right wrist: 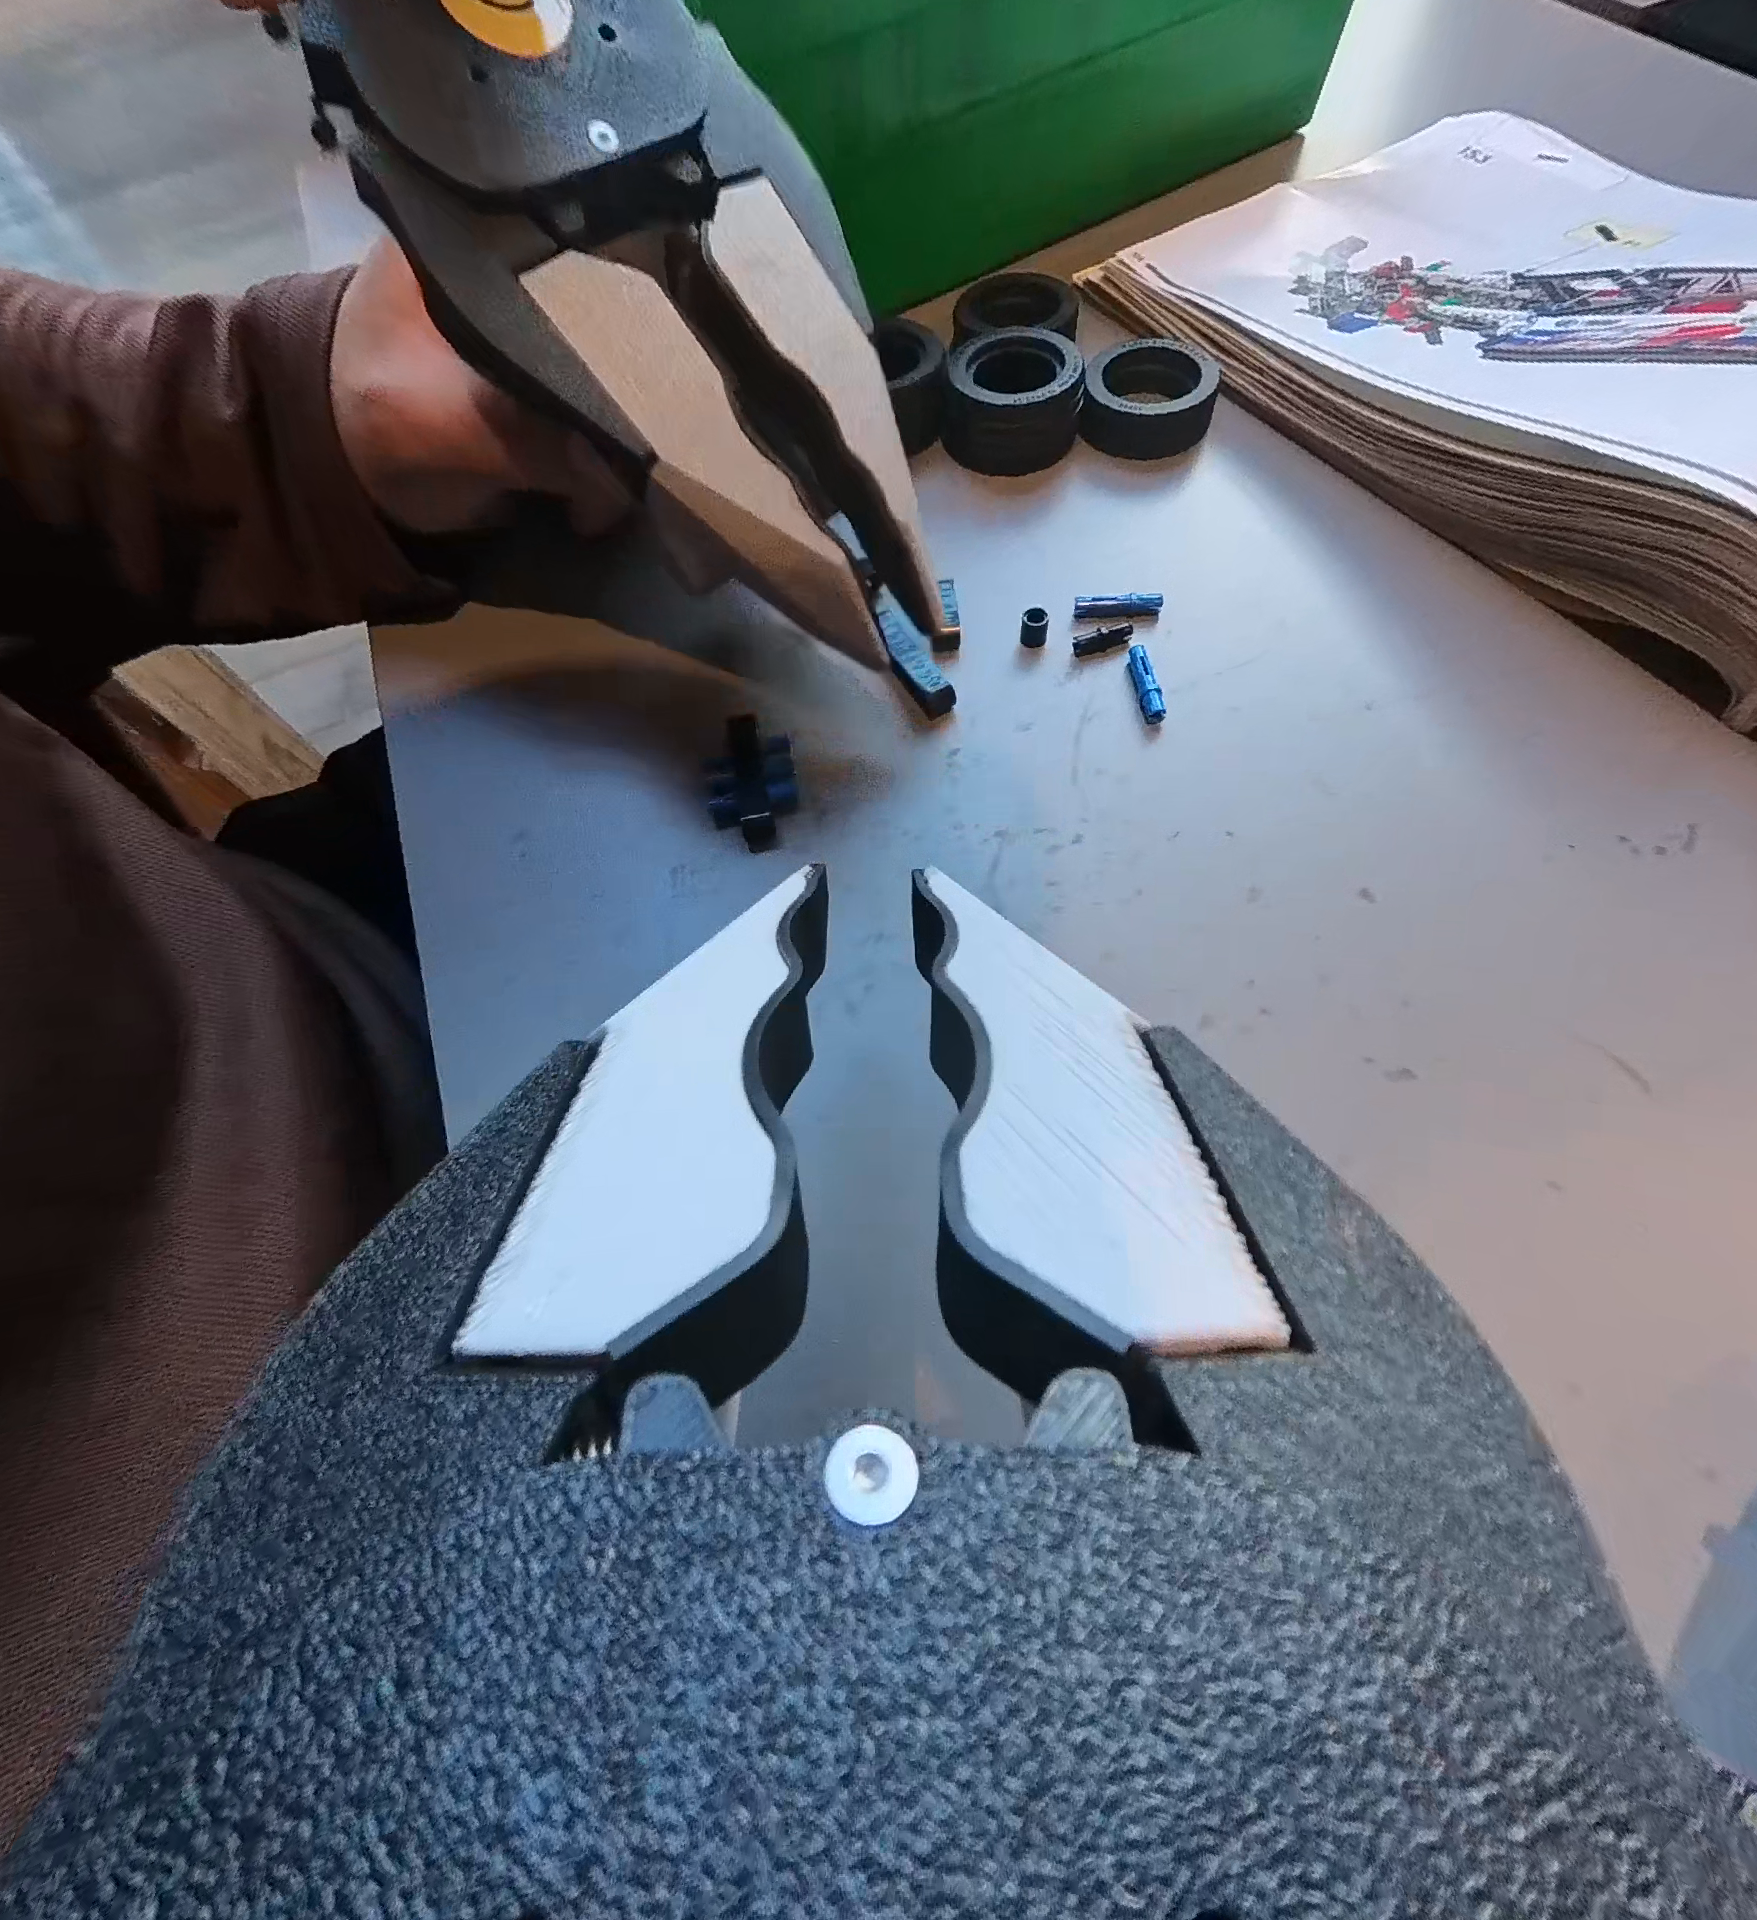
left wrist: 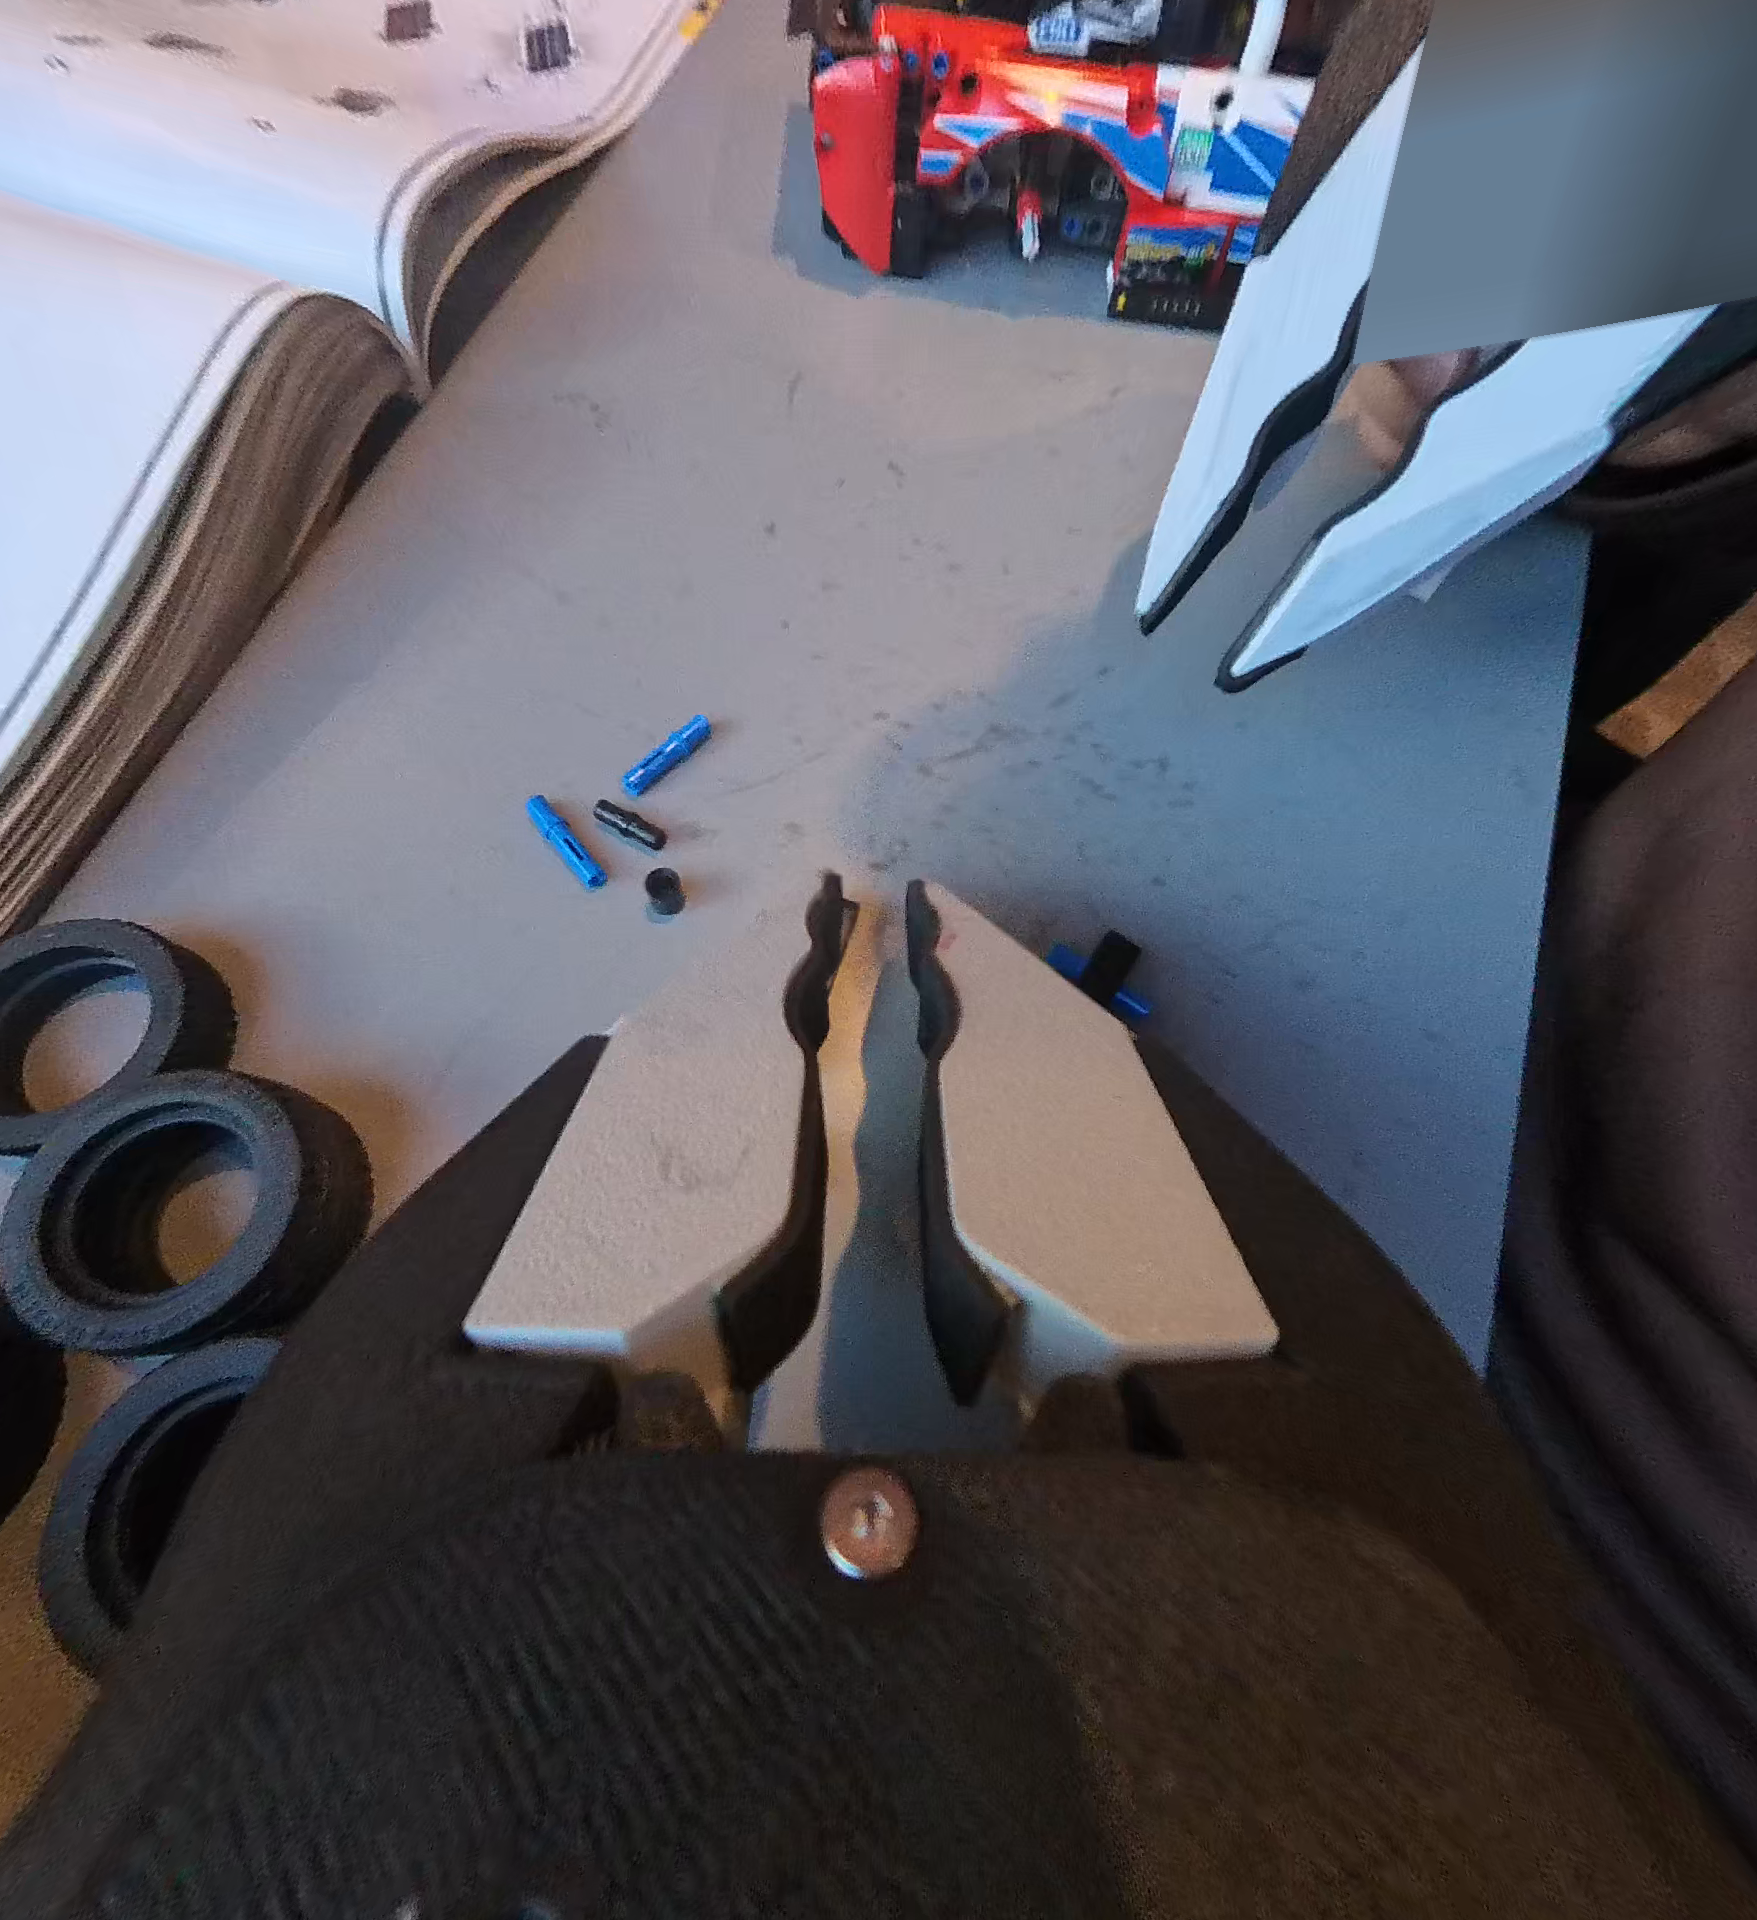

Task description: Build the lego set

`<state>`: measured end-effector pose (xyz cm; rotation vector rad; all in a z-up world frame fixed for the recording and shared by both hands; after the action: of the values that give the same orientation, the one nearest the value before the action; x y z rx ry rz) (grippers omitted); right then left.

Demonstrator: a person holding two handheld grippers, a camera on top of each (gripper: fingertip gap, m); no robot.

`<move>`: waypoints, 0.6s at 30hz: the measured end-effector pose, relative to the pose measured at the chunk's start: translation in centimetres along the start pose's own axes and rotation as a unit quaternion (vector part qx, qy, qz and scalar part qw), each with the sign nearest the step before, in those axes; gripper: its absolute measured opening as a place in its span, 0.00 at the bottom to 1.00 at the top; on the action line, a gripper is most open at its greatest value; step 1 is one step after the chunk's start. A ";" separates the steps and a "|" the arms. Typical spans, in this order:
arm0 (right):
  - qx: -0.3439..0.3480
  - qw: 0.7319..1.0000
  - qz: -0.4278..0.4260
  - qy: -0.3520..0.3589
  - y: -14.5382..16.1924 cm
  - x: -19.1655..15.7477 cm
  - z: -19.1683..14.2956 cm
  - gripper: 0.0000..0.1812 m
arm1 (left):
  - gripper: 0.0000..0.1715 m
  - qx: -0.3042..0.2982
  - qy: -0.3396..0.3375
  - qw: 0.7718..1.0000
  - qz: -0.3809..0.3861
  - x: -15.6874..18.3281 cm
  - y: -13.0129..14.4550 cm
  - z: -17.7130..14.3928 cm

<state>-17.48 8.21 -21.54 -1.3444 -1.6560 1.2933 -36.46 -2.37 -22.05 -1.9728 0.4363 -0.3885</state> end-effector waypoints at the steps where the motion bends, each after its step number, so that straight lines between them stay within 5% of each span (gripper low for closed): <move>1: -0.003 1.000 -0.001 0.001 0.0 0.0 0.0 0.09 | 0.06 0.011 0.000 1.000 -0.005 -0.1 0.0 -0.3; 18: -0.049 0.998 -0.034 -0.002 0.5 -0.6 0.9 0.09 | 0.12 -0.006 0.033 0.999 0.002 2.4 1.4 -2.4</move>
<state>-17.91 7.35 -22.21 -1.3304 -1.7736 1.1889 -35.60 -5.96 -22.10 -1.9755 0.4861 -0.4496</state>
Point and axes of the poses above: each gripper's, where its closed fingertips meet, z out along the fingers, y out of its underside, x = y × z across the jaws, the point moved 10 cm from there along -z, back along the fingers, and after that the axes turned 11 degrees about x, right-handed, at the moved point
